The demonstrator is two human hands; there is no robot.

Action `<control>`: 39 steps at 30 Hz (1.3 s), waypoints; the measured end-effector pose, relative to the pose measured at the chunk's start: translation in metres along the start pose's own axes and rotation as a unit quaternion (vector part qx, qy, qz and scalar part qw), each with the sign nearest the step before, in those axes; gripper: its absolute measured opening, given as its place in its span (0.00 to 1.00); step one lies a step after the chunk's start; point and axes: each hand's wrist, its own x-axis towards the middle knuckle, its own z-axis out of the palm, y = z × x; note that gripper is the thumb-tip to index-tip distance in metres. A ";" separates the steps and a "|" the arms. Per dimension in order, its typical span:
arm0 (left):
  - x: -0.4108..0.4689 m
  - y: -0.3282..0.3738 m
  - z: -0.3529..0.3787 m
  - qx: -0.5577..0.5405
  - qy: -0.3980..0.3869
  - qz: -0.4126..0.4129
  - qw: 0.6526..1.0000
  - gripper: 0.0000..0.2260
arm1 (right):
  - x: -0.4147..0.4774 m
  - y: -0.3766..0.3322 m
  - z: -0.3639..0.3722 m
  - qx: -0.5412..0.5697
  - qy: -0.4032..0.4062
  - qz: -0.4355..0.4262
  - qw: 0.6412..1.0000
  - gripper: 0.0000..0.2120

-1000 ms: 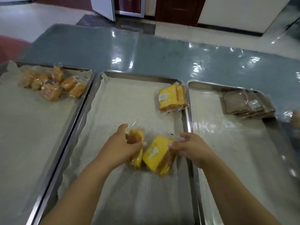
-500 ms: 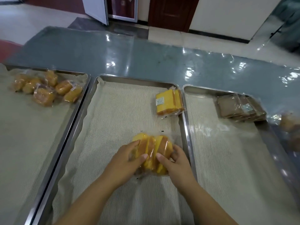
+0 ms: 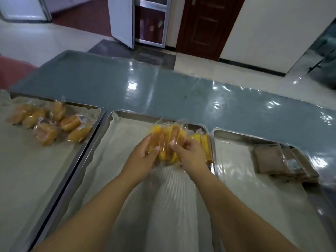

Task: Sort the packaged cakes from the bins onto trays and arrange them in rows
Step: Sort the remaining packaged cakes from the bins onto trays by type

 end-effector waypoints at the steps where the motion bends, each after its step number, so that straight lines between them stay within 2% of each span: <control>1: 0.012 0.002 0.002 0.016 -0.001 0.004 1.000 0.20 | 0.012 -0.001 0.000 -0.027 0.000 0.000 1.000 0.16; 5: 0.045 0.000 0.017 0.112 -0.015 -0.029 0.993 0.21 | 0.038 -0.003 -0.008 -0.197 -0.009 0.022 0.980 0.09; 8: 0.055 -0.002 0.029 0.178 -0.056 -0.033 0.982 0.24 | 0.042 -0.004 -0.017 -0.341 0.006 0.034 0.940 0.12; 10: 0.055 0.000 0.029 0.201 -0.065 -0.025 0.977 0.24 | 0.041 -0.008 -0.024 -0.397 0.018 0.021 0.917 0.10; 11: 0.054 0.001 0.026 0.209 -0.071 -0.021 0.975 0.23 | 0.039 -0.012 -0.029 -0.405 0.022 0.013 0.914 0.07; 14: 0.045 0.006 0.011 0.225 -0.085 -0.002 0.971 0.21 | 0.023 -0.028 -0.045 -0.419 0.003 0.019 0.908 0.13; 19: 0.016 0.001 -0.020 0.253 -0.083 -0.003 0.964 0.17 | -0.020 -0.046 -0.071 -0.476 -0.039 -0.002 0.878 0.12; 23: -0.013 0.000 -0.032 0.302 -0.105 0.006 0.947 0.08 | -0.050 -0.042 -0.081 -0.522 -0.098 -0.006 0.847 0.12; 27: -0.043 0.013 -0.032 0.357 -0.146 0.029 0.922 0.07 | -0.086 -0.039 -0.094 -0.541 -0.160 -0.010 0.826 0.17; 34: -0.098 0.054 0.011 0.452 -0.161 0.068 0.875 0.08 | -0.146 -0.014 -0.156 -0.551 -0.158 -0.029 0.819 0.24; 39: -0.156 0.078 0.075 0.466 -0.173 0.078 0.864 0.10 | -0.191 0.018 -0.234 -0.595 -0.164 -0.031 0.786 0.26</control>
